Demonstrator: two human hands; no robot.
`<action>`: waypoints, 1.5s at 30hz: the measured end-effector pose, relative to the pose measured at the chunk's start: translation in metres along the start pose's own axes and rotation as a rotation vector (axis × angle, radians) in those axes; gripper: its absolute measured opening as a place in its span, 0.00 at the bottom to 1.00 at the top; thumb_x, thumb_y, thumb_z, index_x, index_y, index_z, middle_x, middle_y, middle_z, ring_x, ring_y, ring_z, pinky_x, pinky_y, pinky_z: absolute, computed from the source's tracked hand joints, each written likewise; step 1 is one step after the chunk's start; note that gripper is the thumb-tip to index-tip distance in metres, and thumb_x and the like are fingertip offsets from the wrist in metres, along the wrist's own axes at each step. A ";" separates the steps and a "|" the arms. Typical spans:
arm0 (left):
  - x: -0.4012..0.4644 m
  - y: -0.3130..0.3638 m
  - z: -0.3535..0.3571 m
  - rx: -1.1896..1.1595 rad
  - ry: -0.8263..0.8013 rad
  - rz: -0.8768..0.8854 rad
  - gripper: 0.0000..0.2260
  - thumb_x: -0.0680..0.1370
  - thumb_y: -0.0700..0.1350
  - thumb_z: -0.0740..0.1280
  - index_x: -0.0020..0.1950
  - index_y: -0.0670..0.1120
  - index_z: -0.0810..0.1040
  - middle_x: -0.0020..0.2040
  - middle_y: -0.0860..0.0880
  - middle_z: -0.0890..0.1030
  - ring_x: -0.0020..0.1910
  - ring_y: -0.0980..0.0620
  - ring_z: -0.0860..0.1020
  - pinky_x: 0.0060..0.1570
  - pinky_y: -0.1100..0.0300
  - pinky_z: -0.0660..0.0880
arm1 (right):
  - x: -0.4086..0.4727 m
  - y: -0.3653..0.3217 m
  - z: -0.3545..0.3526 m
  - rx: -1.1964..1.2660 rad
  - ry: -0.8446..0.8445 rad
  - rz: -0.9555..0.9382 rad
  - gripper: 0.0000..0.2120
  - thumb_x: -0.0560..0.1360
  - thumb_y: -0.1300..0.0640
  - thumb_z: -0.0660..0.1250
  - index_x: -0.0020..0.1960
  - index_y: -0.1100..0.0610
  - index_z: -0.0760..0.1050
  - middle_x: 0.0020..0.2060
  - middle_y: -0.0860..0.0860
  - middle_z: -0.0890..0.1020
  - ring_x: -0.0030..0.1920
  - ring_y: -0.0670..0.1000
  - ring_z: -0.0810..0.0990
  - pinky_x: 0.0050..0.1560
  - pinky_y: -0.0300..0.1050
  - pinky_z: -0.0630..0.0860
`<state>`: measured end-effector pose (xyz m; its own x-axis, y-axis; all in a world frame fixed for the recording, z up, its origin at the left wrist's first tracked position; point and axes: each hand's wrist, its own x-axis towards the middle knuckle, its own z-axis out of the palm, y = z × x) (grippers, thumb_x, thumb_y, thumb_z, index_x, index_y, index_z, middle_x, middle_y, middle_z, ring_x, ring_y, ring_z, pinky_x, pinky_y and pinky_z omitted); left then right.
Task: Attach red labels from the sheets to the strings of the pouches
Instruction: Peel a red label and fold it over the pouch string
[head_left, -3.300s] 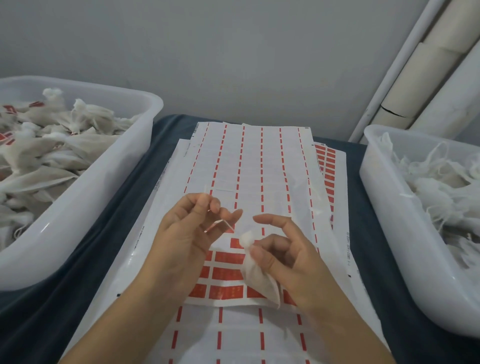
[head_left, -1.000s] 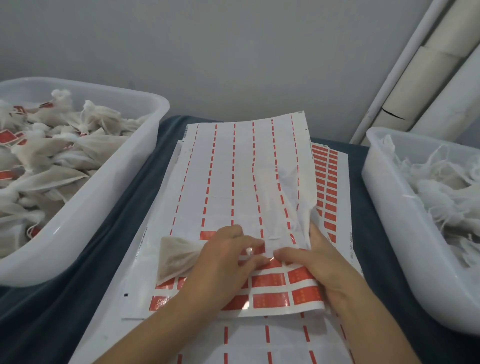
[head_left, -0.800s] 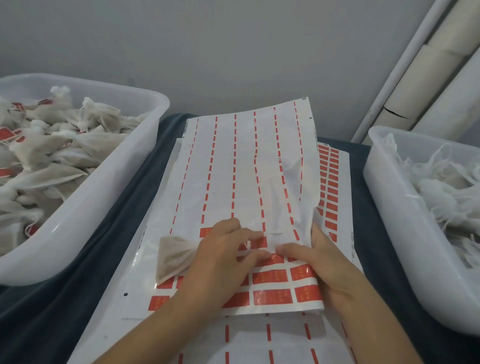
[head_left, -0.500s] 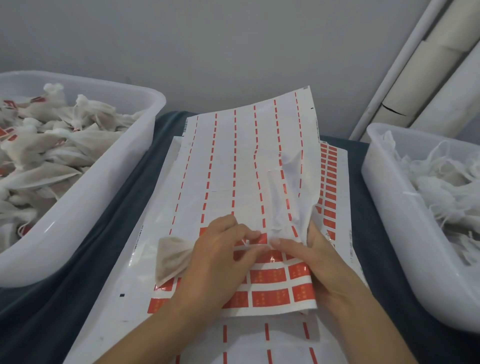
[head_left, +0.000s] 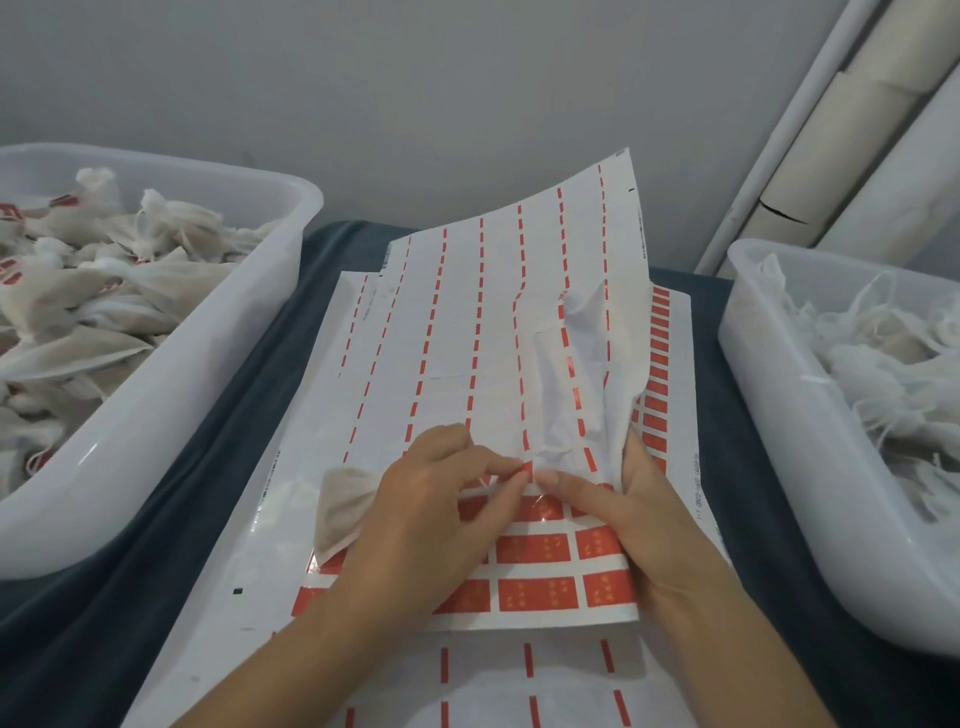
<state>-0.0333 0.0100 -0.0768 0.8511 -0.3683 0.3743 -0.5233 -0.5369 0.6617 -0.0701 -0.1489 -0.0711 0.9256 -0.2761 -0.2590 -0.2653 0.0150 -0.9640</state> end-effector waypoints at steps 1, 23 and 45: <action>0.000 0.000 0.000 0.012 0.011 -0.006 0.11 0.72 0.54 0.66 0.48 0.51 0.83 0.39 0.70 0.65 0.39 0.65 0.70 0.40 0.77 0.65 | 0.000 0.000 0.000 -0.029 0.011 -0.001 0.33 0.54 0.42 0.72 0.57 0.37 0.65 0.49 0.43 0.82 0.42 0.50 0.85 0.43 0.50 0.82; 0.006 0.008 -0.011 -0.178 0.191 0.247 0.06 0.69 0.53 0.67 0.44 0.57 0.75 0.39 0.69 0.68 0.43 0.72 0.69 0.40 0.81 0.67 | -0.012 -0.021 0.003 -0.315 -0.103 -0.072 0.15 0.59 0.38 0.63 0.33 0.48 0.80 0.46 0.33 0.78 0.39 0.35 0.79 0.33 0.26 0.71; -0.002 0.004 0.000 -0.093 0.084 0.253 0.27 0.68 0.47 0.70 0.65 0.53 0.65 0.40 0.66 0.66 0.47 0.71 0.66 0.46 0.80 0.68 | -0.021 -0.011 0.024 -0.063 -0.097 -0.439 0.33 0.61 0.51 0.71 0.62 0.38 0.61 0.40 0.41 0.84 0.43 0.44 0.84 0.39 0.28 0.76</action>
<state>-0.0372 0.0085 -0.0745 0.6961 -0.4154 0.5856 -0.7171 -0.3625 0.5953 -0.0798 -0.1206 -0.0564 0.9743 -0.1520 0.1664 0.1449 -0.1428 -0.9791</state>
